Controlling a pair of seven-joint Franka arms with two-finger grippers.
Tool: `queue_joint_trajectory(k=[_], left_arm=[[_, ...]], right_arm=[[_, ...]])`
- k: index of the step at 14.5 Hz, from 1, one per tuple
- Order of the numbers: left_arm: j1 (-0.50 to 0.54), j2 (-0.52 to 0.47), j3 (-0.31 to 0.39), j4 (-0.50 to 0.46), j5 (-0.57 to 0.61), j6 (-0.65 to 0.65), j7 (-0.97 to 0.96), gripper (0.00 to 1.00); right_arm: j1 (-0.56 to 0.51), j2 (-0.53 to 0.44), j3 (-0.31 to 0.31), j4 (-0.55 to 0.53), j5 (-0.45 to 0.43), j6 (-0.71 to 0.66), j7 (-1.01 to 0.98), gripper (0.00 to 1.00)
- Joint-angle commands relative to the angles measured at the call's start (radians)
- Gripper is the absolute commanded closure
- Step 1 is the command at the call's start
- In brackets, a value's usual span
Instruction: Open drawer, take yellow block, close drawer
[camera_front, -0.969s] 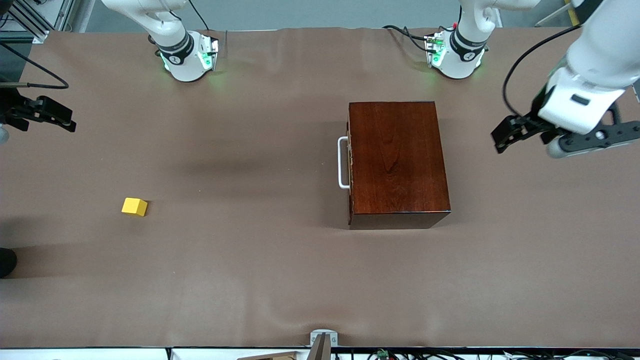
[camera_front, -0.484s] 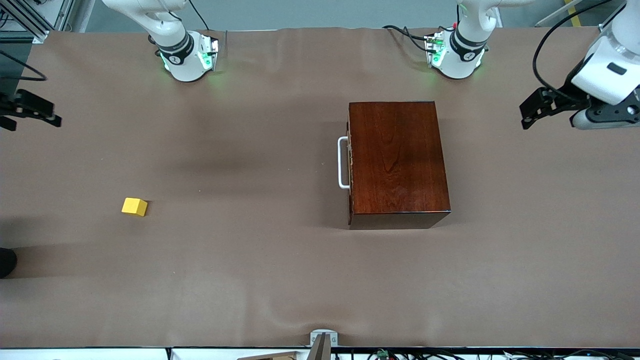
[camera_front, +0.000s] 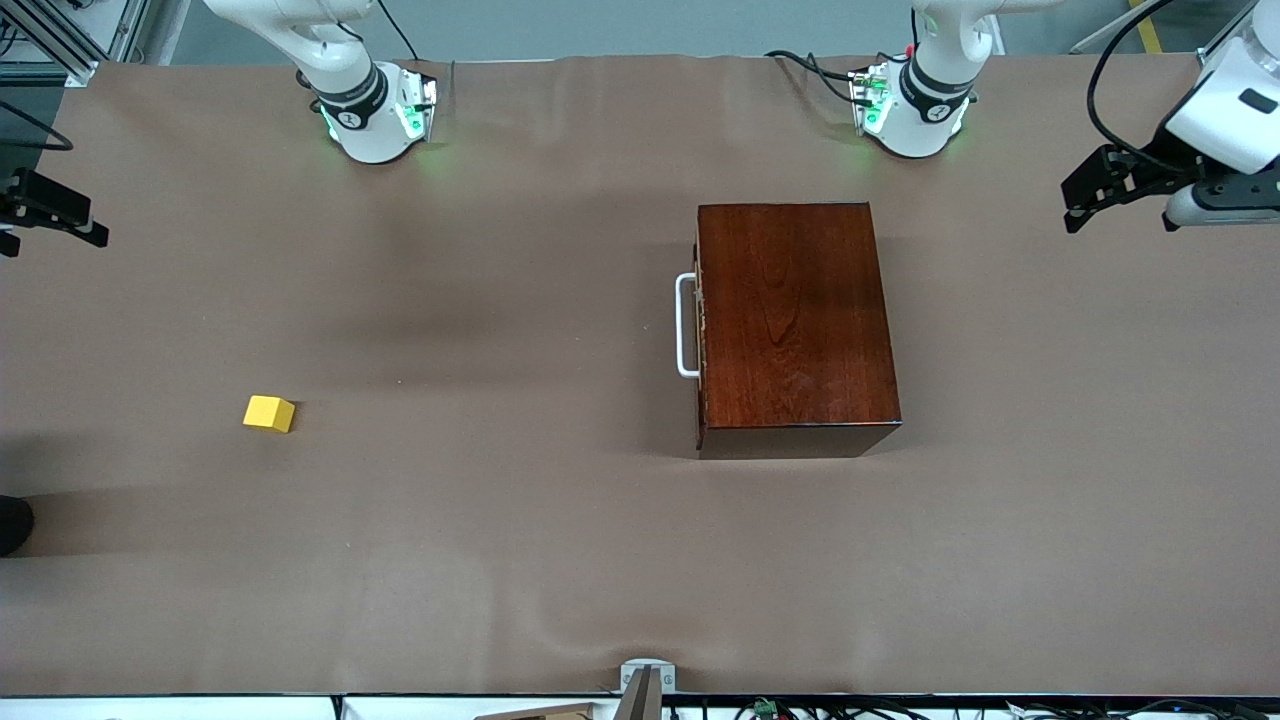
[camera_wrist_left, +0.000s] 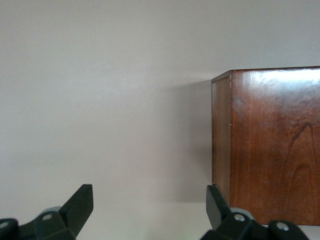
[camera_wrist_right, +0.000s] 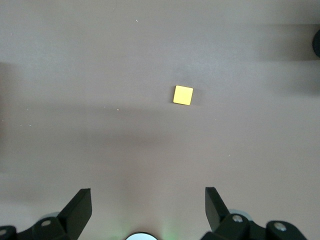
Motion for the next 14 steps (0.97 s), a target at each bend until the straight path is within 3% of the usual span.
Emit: queue_joint_trajectory(k=[1,5,14], left_arm=[[-0.028,-0.024,0.037,-0.02,-0.027,0.0,0.028,0.0],[-0.094,-0.024,0.102,-0.013,-0.026,0.0,0.029,0.0],[-0.088,-0.007,0.097,0.035,-0.039,-0.024,0.025,0.0]], right_arm=[[0.006,-0.041,0.005,-0.042,-0.017,0.018,0.003,0.0],[0.001,-0.038,0.025,-0.039,-0.017,0.012,0.068,0.0],[0.003,-0.033,0.025,-0.033,-0.01,0.012,0.068,0.0]])
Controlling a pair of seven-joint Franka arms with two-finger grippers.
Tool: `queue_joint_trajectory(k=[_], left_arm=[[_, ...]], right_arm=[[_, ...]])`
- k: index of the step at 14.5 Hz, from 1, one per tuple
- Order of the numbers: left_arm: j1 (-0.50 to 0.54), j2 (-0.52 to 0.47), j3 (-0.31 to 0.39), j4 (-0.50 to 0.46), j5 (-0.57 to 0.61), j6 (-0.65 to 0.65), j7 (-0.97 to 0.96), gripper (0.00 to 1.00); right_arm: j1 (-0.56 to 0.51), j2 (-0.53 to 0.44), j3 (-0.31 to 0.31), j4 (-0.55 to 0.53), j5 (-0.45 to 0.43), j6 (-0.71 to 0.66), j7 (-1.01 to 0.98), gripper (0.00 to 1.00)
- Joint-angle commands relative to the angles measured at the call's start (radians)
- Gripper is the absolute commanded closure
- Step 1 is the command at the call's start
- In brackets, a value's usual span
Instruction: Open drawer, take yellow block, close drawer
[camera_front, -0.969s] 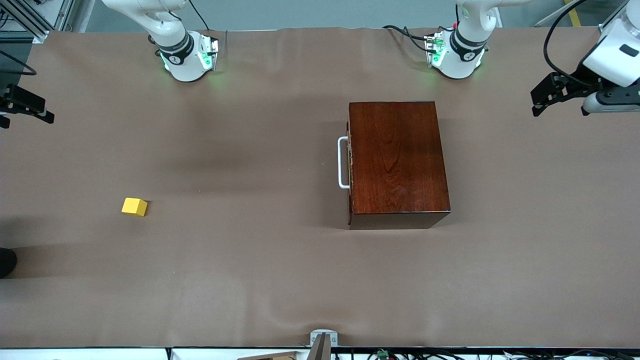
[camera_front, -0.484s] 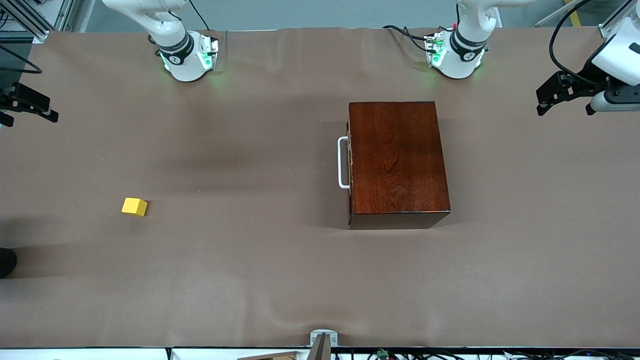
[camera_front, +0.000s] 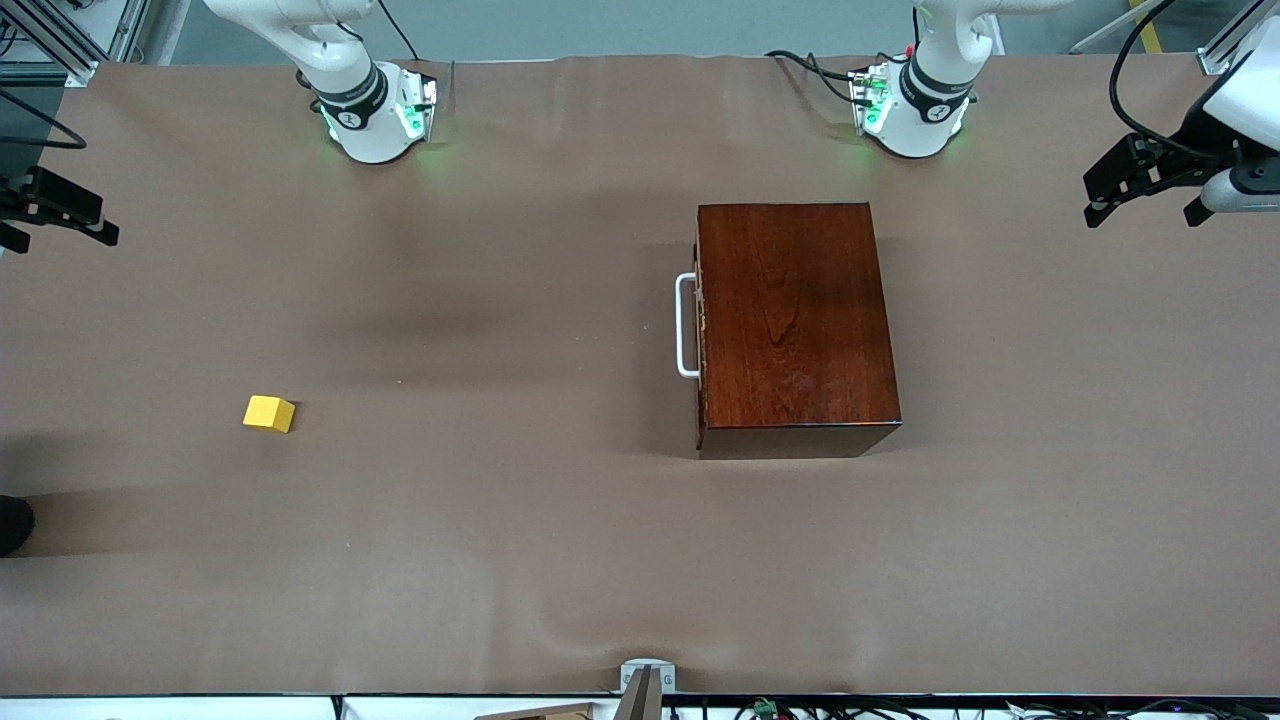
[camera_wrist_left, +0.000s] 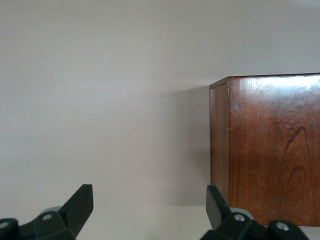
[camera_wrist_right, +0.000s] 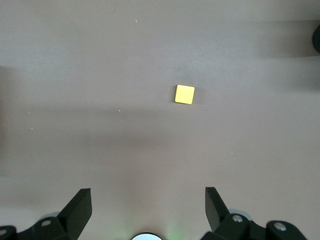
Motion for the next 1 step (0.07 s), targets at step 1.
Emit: queue_joint_trajectory(k=[1], left_arm=[[-0.004,-0.005,0.009,0.01,-0.034,-0.039,0.019,0.0]], right_arm=[[0.001,-0.027,0.004,-0.024,-0.006,0.009,0.021,0.0]])
